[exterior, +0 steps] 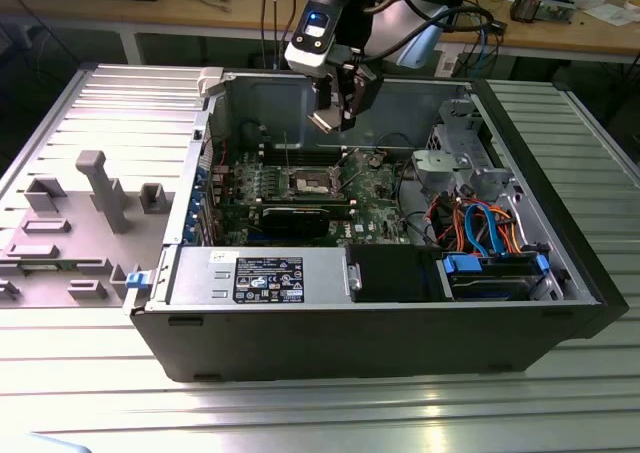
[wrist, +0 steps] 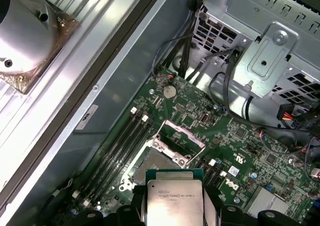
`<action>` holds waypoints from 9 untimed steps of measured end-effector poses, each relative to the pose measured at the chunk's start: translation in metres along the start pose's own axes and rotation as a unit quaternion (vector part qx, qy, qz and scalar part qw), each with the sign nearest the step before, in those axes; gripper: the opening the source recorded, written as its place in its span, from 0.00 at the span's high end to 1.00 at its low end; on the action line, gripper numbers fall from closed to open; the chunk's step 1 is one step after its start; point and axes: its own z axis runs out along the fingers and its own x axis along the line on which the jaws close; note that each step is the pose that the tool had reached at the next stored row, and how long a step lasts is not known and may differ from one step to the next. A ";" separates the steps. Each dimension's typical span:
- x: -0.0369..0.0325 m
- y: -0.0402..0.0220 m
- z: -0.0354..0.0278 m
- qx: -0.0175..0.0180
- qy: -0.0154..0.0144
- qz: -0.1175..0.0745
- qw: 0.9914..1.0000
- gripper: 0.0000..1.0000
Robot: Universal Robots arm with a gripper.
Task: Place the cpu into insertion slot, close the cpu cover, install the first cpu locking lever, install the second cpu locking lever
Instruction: 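Place the cpu into insertion slot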
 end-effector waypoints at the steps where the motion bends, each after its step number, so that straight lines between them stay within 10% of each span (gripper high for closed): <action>1: 0.0000 0.0000 0.0002 0.000 -0.001 0.006 1.000 0.45; 9: 0.0000 0.0000 0.0003 0.000 -0.001 0.009 1.000 0.45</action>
